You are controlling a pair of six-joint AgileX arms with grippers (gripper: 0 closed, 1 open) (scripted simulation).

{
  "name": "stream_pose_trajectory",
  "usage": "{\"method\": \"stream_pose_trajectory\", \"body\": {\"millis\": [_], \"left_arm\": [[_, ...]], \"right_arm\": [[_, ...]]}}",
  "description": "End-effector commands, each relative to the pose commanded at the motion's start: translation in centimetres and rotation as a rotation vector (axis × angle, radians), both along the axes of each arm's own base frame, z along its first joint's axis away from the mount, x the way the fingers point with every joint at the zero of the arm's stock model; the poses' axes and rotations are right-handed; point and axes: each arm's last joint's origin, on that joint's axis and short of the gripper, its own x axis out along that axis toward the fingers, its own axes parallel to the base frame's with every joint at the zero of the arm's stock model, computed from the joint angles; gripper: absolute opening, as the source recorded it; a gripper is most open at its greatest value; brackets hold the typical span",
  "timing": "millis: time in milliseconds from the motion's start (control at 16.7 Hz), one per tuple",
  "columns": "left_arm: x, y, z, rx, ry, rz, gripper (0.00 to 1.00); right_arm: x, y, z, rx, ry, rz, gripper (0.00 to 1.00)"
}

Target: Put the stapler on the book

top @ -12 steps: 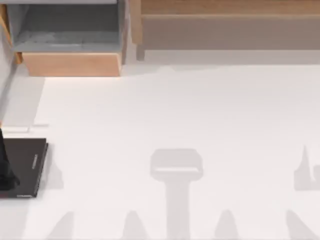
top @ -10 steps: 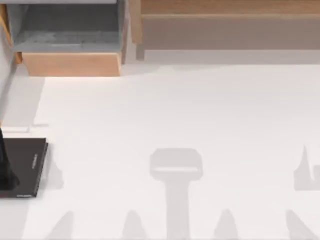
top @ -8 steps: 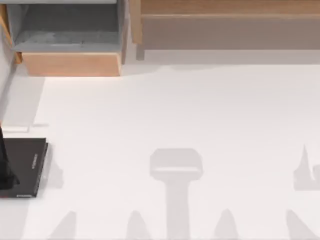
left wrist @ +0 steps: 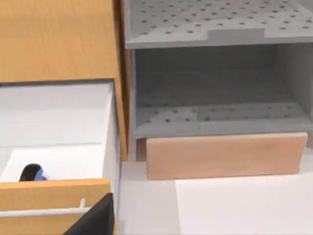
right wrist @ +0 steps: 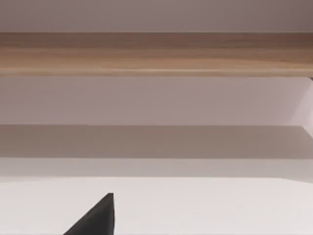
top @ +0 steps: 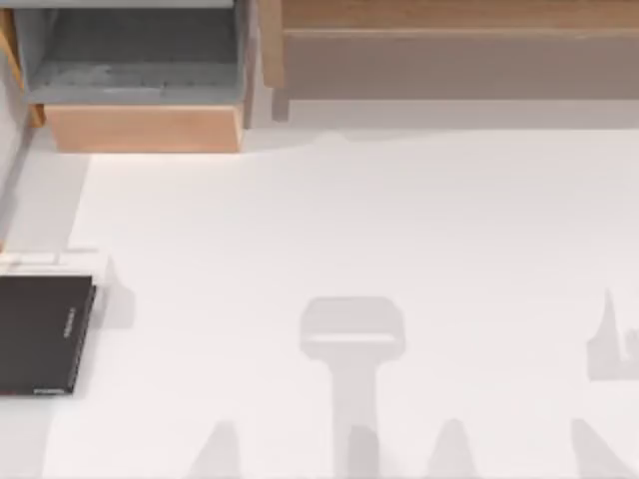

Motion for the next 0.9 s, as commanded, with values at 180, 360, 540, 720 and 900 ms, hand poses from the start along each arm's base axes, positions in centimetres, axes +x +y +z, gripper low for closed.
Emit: {"method": "stream_pose_trajectory", "body": {"millis": [180, 360, 540, 720, 900], "left_arm": [[2.7, 0.9, 5.6, 0.027, 0.119, 0.024, 1.00], [7.4, 2.5, 10.2, 0.059, 0.276, 0.051, 1.00], [14.1, 4.8, 12.4, 0.096, 0.469, 0.060, 1.00], [21.5, 7.7, 11.2, 0.130, 0.682, 0.044, 1.00], [28.0, 11.0, 7.0, 0.141, 0.895, 0.014, 1.00]], "right_arm": [[0.0, 0.0, 0.0, 0.000, 0.000, 0.000, 1.00], [0.0, 0.0, 0.0, 0.000, 0.000, 0.000, 1.00], [0.0, 0.0, 0.0, 0.000, 0.000, 0.000, 1.00], [0.0, 0.0, 0.0, 0.000, 0.000, 0.000, 1.00], [0.0, 0.0, 0.0, 0.000, 0.000, 0.000, 1.00]]}}
